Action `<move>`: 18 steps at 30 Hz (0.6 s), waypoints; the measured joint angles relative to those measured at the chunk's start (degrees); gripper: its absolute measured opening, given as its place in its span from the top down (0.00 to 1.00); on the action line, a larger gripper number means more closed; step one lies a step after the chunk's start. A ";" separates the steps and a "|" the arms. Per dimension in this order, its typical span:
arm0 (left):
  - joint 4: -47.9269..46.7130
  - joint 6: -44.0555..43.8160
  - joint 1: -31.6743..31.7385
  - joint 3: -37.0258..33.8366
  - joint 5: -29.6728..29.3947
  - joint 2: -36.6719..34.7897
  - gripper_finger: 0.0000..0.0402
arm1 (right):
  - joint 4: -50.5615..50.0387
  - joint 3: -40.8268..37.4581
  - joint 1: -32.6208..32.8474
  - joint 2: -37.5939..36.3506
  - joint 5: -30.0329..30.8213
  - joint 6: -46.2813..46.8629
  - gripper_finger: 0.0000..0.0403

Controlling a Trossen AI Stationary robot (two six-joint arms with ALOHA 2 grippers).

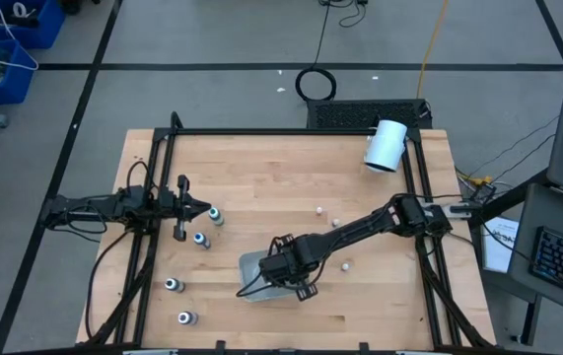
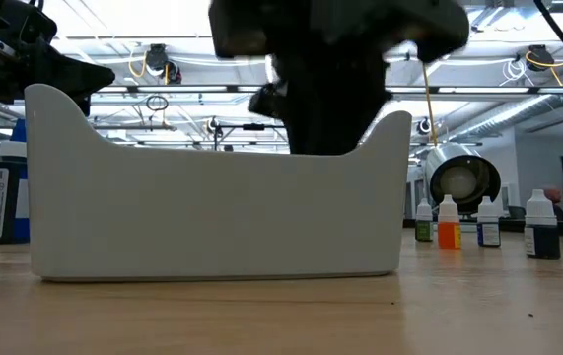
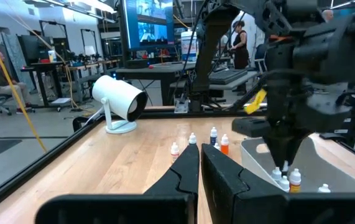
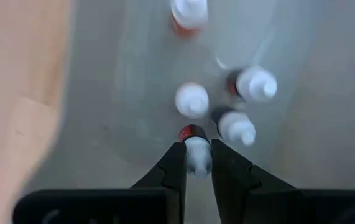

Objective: Pick & Place food coloring
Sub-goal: Put the small red food coloring bottle in the gray bin

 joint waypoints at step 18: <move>0.00 0.00 0.01 -0.02 0.00 -0.02 0.94 | 2.35 -3.80 -0.25 -0.39 -0.87 0.49 0.90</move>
